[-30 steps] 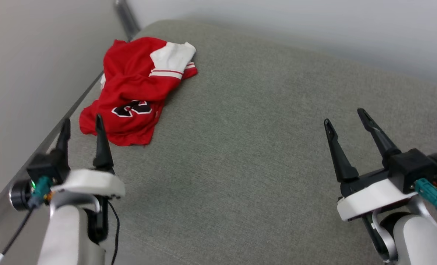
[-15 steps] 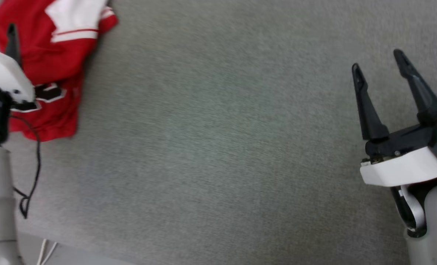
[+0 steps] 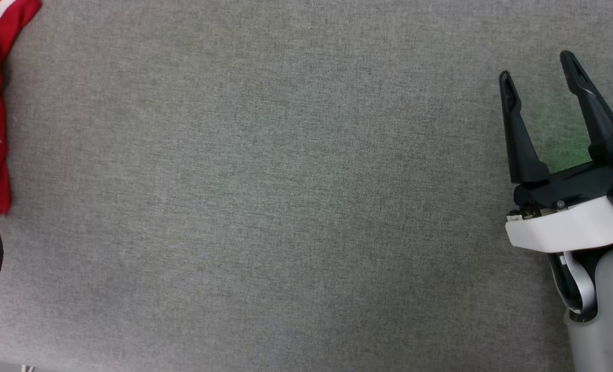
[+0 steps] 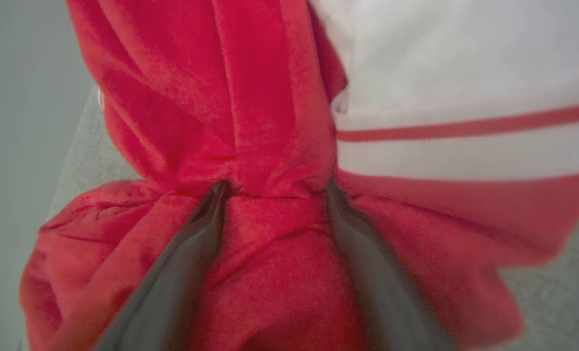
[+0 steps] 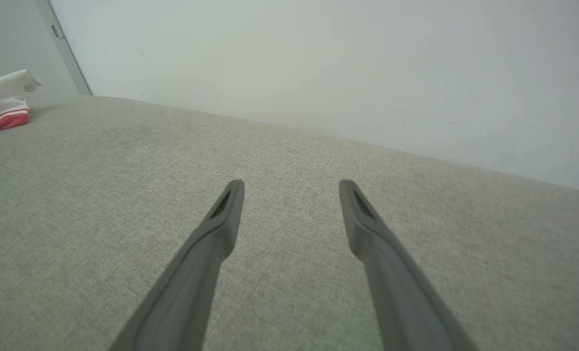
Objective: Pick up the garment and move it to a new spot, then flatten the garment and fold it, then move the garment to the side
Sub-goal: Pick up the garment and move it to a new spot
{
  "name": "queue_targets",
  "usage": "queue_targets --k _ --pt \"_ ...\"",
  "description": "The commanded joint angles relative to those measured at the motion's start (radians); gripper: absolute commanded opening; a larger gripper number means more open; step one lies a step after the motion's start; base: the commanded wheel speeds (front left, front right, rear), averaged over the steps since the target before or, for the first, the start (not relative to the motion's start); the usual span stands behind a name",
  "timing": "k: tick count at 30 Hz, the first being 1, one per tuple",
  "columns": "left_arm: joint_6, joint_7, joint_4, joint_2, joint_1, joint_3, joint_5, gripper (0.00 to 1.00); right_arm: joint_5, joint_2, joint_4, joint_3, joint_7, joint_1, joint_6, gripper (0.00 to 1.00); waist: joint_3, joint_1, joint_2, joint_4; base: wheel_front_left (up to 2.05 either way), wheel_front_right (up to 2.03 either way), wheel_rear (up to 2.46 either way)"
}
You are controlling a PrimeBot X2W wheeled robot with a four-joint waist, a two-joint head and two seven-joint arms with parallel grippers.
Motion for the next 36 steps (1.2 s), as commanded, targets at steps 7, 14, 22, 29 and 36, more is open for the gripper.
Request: queue_targets --k 7,14,22,29,36 --pt "0.023 -0.101 0.064 -0.022 0.054 -0.022 0.028 0.0 0.005 0.005 0.021 0.003 -0.014 -0.009 0.0 1.0 -0.061 0.0 0.0 0.008 0.0 0.0 0.0" --pt "0.038 -0.384 0.044 -0.013 -0.001 -0.034 0.066 0.0 0.013 0.031 0.056 -0.01 -0.03 0.041 0.0 1.0 -0.192 0.0 0.0 0.014 0.0 0.0 0.0" --pt "0.049 -0.686 0.04 -0.052 -0.034 -0.066 0.097 0.0 0.017 0.07 0.085 -0.053 -0.038 0.12 0.0 1.0 -0.354 0.0 0.0 -0.004 0.0 0.0 0.0" --pt "0.057 -0.8 -0.01 -0.146 0.008 -0.119 0.112 0.0 0.023 0.098 0.095 -0.083 -0.033 0.199 0.0 1.0 -0.481 0.0 0.0 -0.066 0.0 0.0 0.0" --pt "0.063 -0.769 -0.193 -0.285 0.142 -0.213 0.124 0.0 0.022 0.111 0.082 -0.095 -0.014 0.262 0.0 1.0 -0.551 0.0 0.0 -0.16 0.0 0.0 0.0"
